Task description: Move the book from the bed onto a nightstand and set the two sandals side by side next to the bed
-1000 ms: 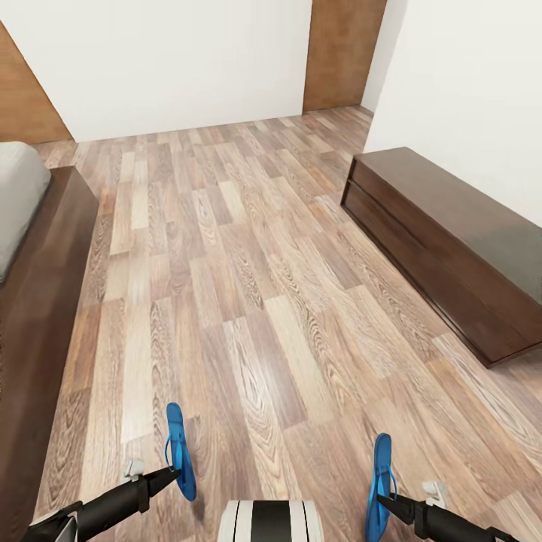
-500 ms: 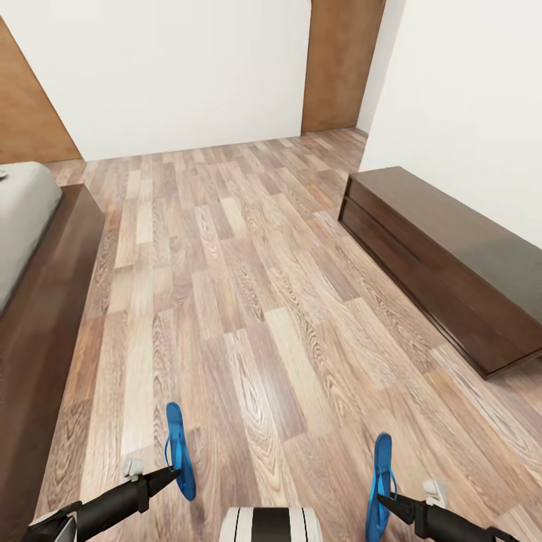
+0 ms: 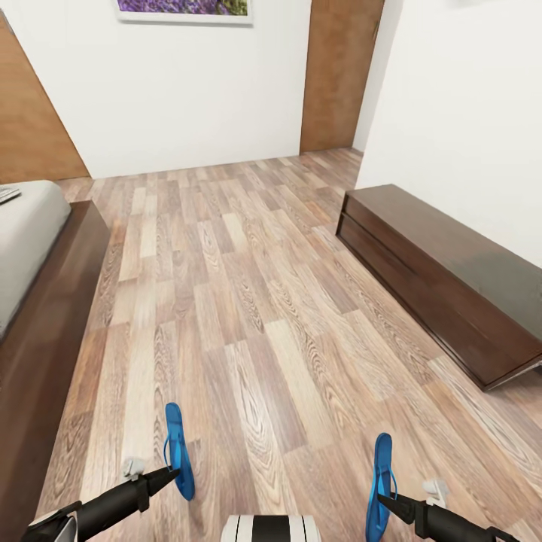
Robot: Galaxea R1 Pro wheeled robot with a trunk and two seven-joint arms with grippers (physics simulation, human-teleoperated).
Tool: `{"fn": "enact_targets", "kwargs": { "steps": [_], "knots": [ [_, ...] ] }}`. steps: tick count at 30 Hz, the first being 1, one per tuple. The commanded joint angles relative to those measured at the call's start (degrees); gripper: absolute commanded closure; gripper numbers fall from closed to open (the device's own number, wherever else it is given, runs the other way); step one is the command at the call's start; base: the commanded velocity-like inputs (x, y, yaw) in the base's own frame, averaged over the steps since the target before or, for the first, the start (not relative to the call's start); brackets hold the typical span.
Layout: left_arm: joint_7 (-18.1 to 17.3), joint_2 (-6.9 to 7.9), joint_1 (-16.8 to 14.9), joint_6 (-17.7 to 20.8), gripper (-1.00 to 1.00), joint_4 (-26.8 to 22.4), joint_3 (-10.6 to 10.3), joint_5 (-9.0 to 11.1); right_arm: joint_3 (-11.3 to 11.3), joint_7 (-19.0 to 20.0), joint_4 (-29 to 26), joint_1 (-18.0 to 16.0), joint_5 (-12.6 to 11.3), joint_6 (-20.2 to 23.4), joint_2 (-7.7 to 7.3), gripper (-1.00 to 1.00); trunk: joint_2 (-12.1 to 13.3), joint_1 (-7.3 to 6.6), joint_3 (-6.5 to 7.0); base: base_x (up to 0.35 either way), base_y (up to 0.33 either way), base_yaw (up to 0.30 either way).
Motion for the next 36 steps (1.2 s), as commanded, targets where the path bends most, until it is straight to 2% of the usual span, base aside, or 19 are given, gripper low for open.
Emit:
{"fn": "enact_targets", "kwargs": {
  "steps": [1,36],
  "knots": [
    [0.4,-0.03,0.0,0.5,1.00,0.0,0.0,0.1,-0.4,0.3,-0.1,-0.1,0.4,0.6,0.05,1.00,0.0,-0.03,0.19,0.000,0.000,0.000],
    [1.5,0.01,0.0,0.4,1.00,0.0,0.0,0.1,-0.4,0.2,-0.1,-0.1,0.5,0.6,0.06,1.00,0.5,-0.94,7.94,0.000,0.000,0.000]
  ]
}}
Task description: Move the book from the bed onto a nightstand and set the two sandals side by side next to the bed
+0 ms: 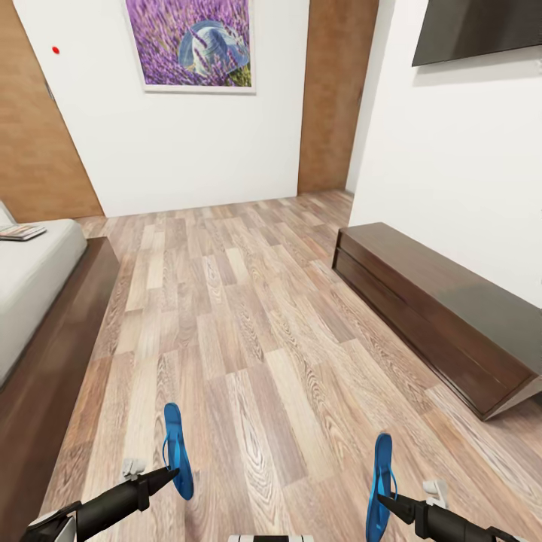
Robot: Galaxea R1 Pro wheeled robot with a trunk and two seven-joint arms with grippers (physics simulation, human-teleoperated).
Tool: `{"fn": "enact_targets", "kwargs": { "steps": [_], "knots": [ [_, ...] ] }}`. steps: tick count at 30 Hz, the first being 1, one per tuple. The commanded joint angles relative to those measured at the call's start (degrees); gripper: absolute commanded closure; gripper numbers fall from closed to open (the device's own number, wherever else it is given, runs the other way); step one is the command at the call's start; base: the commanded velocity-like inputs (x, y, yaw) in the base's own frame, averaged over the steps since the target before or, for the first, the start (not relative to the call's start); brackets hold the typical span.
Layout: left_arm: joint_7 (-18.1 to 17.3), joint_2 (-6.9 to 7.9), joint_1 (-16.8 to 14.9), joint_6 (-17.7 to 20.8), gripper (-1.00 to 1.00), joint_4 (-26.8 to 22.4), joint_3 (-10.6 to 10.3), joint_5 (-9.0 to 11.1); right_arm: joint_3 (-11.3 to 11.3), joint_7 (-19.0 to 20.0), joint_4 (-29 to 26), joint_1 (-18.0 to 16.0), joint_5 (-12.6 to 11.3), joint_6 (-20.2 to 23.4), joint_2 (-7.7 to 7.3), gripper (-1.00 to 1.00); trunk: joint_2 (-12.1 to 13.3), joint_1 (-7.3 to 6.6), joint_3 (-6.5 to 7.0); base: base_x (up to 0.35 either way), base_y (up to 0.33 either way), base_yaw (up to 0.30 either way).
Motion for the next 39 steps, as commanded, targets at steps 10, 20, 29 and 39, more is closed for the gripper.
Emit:
{"fn": "enact_targets", "kwargs": {
  "steps": [10,20,29,39],
  "knots": [
    [0.0,0.00,0.0,0.5,1.00,0.0,0.0,0.1,-0.4,0.3,-0.1,-0.1,0.5,0.6,0.05,1.00,0.1,-0.27,2.18,0.000,0.000,0.000],
    [-0.1,0.03,0.0,0.5,1.00,0.0,0.0,0.1,-0.4,0.3,-0.1,-0.1,0.5,0.6,0.05,1.00,0.3,-0.52,4.39,0.000,0.000,0.000],
    [-0.2,0.03,0.0,0.6,1.00,0.0,0.0,0.1,-0.4,0.3,-0.1,-0.1,0.5,0.6,0.04,1.00,0.4,-0.76,6.39,0.000,0.000,0.000],
    [-0.2,0.00,0.0,0.6,1.00,0.0,0.0,0.1,-0.4,0.3,-0.1,-0.1,0.5,0.6,0.05,1.00,3.2,-2.37,8.31,0.000,0.000,0.000]
  ]
}}
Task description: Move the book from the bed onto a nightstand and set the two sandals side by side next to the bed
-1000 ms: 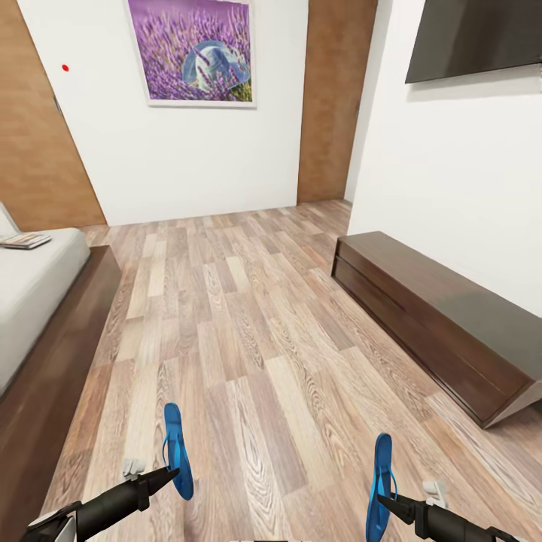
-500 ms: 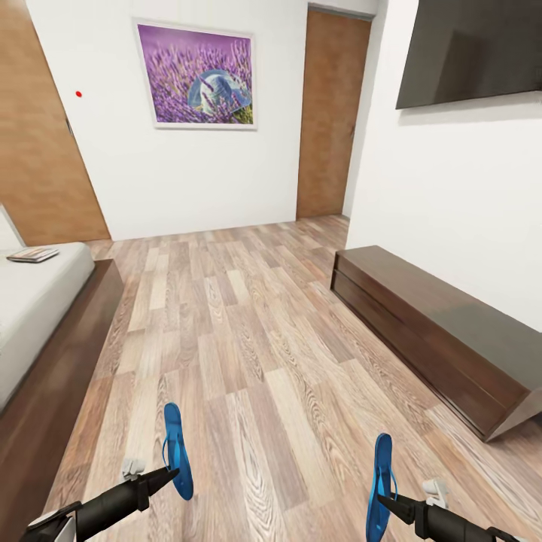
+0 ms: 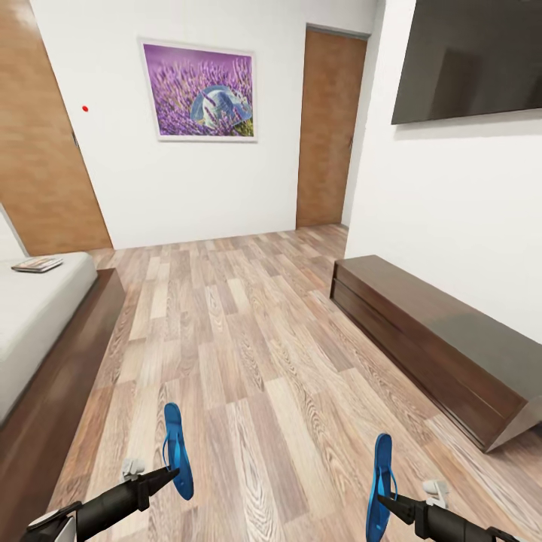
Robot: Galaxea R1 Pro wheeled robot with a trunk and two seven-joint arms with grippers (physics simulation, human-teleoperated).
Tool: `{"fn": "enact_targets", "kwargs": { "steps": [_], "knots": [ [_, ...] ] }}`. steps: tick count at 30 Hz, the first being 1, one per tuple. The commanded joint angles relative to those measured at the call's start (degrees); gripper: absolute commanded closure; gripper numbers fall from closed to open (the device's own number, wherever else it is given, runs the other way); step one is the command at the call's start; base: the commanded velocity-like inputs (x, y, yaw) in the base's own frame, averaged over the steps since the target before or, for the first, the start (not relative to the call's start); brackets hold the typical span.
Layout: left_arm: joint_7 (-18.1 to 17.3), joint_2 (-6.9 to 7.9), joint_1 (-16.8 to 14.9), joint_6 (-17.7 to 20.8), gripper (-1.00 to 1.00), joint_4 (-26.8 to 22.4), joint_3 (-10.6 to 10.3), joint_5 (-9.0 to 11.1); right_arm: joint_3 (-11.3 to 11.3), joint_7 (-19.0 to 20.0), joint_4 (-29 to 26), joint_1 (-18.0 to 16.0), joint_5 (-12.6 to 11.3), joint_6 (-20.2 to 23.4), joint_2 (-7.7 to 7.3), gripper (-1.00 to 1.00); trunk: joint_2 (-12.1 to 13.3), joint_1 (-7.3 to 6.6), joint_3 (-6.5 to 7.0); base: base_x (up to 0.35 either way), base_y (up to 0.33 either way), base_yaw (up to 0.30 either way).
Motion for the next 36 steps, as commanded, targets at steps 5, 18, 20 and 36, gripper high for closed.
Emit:
{"fn": "enact_targets", "kwargs": {
  "steps": [5,18,20,36],
  "knots": [
    [0.0,0.00,0.0,0.5,1.00,0.0,0.0,0.1,-0.4,0.3,-0.1,-0.1,0.4,0.6,0.06,1.00,2.0,-1.12,0.85,0.000,0.000,0.000],
    [0.1,0.00,0.0,0.5,1.00,0.0,0.0,0.1,-0.4,0.3,-0.1,-0.1,0.5,0.6,0.08,1.00,7.2,-3.97,3.18,0.000,0.000,0.000],
    [0.1,0.00,0.0,0.5,1.00,0.0,0.0,0.2,-0.4,0.2,0.0,-0.1,0.5,0.6,0.09,1.00,8.0,-4.41,3.54,0.000,0.000,0.000],
    [12.2,0.07,0.0,-8.0,1.00,7.0,0.0,0.0,-0.4,-17.6,3.6,-0.1,0.2,-0.6,1.54,1.00,14.4,-7.92,6.41,0.000,0.000,0.000]
  ]
}}
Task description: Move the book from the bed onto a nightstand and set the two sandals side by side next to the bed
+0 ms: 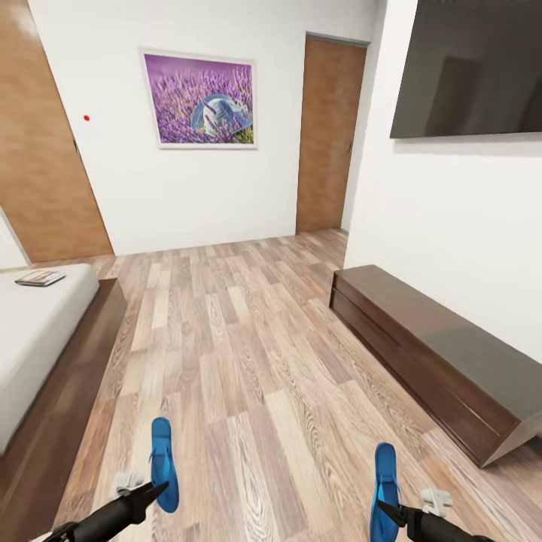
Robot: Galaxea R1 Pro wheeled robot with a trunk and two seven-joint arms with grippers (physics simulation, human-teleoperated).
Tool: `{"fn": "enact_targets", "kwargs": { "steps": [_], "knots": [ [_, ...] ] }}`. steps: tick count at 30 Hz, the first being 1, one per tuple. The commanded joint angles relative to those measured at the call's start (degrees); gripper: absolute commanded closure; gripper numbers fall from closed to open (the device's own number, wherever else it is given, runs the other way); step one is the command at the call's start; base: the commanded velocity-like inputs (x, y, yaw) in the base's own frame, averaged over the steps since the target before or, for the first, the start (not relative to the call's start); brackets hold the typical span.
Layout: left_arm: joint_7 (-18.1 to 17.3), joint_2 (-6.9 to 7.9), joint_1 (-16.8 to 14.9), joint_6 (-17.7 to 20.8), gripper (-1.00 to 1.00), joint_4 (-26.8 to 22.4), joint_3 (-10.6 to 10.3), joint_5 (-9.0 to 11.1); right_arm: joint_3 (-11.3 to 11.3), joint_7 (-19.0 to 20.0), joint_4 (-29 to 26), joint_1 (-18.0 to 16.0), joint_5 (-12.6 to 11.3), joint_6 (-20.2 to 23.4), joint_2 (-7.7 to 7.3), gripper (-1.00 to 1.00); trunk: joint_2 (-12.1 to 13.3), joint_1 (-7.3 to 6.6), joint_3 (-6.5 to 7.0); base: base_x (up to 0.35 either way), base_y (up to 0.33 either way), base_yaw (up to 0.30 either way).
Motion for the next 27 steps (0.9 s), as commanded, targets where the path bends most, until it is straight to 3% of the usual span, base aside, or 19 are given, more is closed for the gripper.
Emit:
{"fn": "enact_targets", "kwargs": {
  "steps": [1,5,12,15,20,23,27],
  "knots": [
    [0.4,-0.03,0.0,-1.5,1.00,0.7,0.0,-0.1,-0.5,0.3,0.0,-0.1,0.2,0.6,0.05,1.00,0.4,-0.24,0.14,0.000,0.000,0.000],
    [0.7,-0.07,0.0,-5.1,1.00,1.8,-0.1,-0.8,-0.5,0.6,0.1,-0.1,0.2,1.2,-0.26,1.00,2.0,-1.11,0.85,0.000,0.000,0.000],
    [0.5,-0.28,0.0,-6.2,1.00,3.7,-0.2,-3.6,-0.2,1.3,2.6,-0.1,0.2,2.1,-0.50,1.00,4.8,-2.65,2.11,0.000,0.000,0.000],
    [0.5,-0.83,0.0,-6.2,1.00,3.9,-0.3,-3.8,0.0,5.7,6.4,-0.1,0.5,2.2,-0.53,1.00,6.0,-3.31,2.65,0.000,0.000,0.000],
    [0.5,-1.01,0.0,-6.2,1.00,3.9,-0.5,-3.9,0.1,14.0,7.7,-0.1,0.8,1.7,-0.48,1.00,8.0,-4.41,3.55,0.000,0.000,0.000],
    [0.5,-0.99,0.0,-6.2,1.00,3.9,-0.5,-3.9,0.0,13.8,7.5,-0.1,0.8,1.4,-0.31,1.00,9.2,-5.07,4.09,0.000,0.000,0.000],
    [0.5,-1.02,0.0,-6.2,1.00,3.9,-0.6,-3.9,0.1,8.1,7.5,-0.1,0.8,1.2,-0.13,1.00,10.8,-5.95,4.80,0.000,0.000,0.000]
  ]
}}
